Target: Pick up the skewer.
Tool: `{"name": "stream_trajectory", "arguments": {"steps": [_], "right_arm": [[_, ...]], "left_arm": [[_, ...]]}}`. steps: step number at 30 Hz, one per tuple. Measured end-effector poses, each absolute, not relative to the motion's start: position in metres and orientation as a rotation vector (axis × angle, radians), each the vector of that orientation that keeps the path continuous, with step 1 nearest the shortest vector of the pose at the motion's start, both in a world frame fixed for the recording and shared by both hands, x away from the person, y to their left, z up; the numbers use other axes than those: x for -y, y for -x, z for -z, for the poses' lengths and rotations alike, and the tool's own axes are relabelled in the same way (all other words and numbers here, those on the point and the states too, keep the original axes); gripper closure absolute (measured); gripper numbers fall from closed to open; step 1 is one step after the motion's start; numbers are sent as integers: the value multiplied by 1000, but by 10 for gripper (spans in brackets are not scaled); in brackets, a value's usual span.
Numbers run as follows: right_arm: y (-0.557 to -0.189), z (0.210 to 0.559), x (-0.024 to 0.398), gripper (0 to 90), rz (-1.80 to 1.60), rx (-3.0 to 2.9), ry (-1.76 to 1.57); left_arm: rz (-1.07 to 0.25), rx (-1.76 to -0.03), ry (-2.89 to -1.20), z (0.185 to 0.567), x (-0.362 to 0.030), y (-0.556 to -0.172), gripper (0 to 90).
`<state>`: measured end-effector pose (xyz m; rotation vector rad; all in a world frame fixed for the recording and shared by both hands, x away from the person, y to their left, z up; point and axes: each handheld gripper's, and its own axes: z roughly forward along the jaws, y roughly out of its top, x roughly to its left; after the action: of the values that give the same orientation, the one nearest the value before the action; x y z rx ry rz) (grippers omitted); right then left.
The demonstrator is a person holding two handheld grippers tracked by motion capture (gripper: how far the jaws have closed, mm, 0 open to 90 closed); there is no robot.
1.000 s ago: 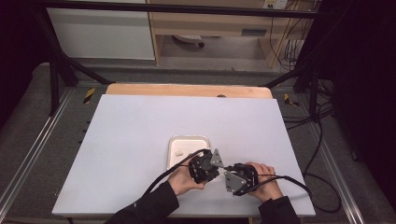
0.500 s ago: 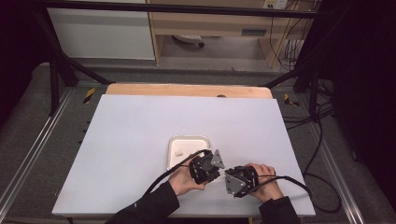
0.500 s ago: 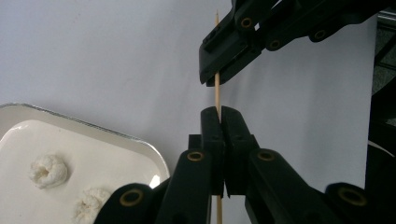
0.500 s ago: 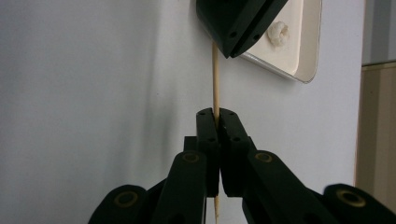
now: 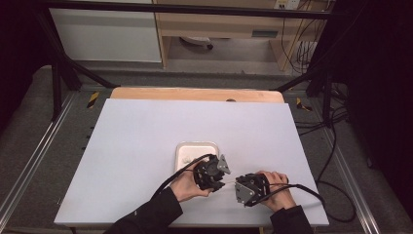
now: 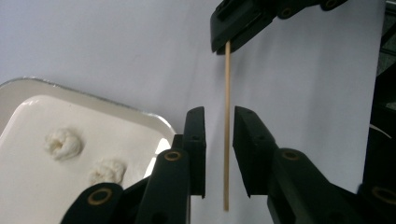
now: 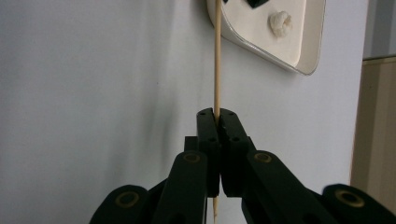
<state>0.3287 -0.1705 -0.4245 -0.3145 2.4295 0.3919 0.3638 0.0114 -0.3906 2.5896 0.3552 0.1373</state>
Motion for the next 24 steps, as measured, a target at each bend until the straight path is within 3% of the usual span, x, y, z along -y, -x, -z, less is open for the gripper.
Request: {"name": "stream_trajectory", "arguments": {"steps": [4, 17, 24], "right_arm": [[-329, 425, 170, 893, -369, -2430, 320], [-328, 426, 169, 893, -352, -2435, 338], [-327, 427, 169, 891, -339, -2437, 346]], "left_arm": [[-124, -368, -2643, 392, -13, -365, 739], [-88, -343, -2711, 404, -1, -364, 873], [-106, -332, -2737, 407, 3, -362, 882]]}}
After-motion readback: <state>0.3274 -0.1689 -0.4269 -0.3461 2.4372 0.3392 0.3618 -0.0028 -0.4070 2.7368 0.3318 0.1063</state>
